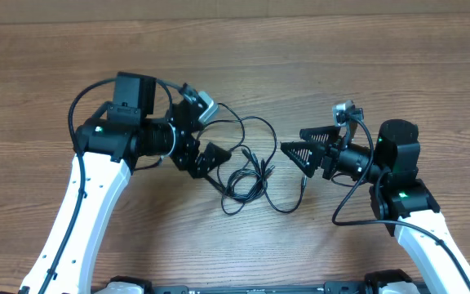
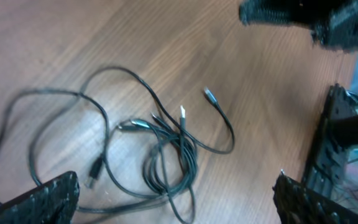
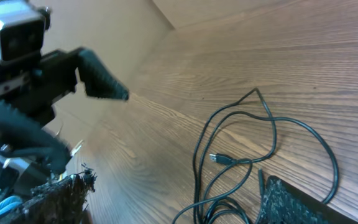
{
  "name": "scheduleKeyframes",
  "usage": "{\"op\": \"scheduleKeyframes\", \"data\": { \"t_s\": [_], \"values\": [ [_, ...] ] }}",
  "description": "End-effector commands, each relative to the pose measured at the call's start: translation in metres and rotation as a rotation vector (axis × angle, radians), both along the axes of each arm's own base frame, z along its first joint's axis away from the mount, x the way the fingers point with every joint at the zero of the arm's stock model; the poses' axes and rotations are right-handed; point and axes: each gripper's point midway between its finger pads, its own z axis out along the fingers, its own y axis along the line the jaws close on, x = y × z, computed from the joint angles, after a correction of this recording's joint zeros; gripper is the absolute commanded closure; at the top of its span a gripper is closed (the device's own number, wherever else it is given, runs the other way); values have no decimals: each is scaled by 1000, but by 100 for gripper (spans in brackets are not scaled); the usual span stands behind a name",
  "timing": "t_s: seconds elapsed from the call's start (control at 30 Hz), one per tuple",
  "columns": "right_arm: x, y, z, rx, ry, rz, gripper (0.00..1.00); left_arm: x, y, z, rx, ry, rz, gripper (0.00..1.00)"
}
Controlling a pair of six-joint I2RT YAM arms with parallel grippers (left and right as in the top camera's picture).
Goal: Untangle cables
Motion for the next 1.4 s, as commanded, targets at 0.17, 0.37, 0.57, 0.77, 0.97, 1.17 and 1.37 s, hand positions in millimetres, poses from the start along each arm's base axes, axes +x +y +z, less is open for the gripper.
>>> {"op": "scheduleKeyframes", "data": {
  "t_s": [0.17,0.37,0.57,0.77,0.97,1.17,1.37],
  "values": [
    [5,-4,5,-7,-20,-29,6,-26,0,-52,158,107,-67,0],
    [5,-4,5,-7,-20,-29,6,-36,-11,-99,179,266,-59,0],
    [6,-5,4,-9,-20,-34,6,-48,-24,-143,227,390,-117,0],
    [6,-5,4,-11,-20,-36,6,-37,-31,-162,226,428,-63,1],
    [8,-6,4,-15,-20,-46,6,-36,-19,-171,309,414,-40,11],
    [8,-6,4,-15,-21,-46,6,-39,-17,-173,321,423,-39,11],
    [8,-6,4,-15,-20,-46,6,-45,-17,-181,353,436,-52,16]
  ]
}}
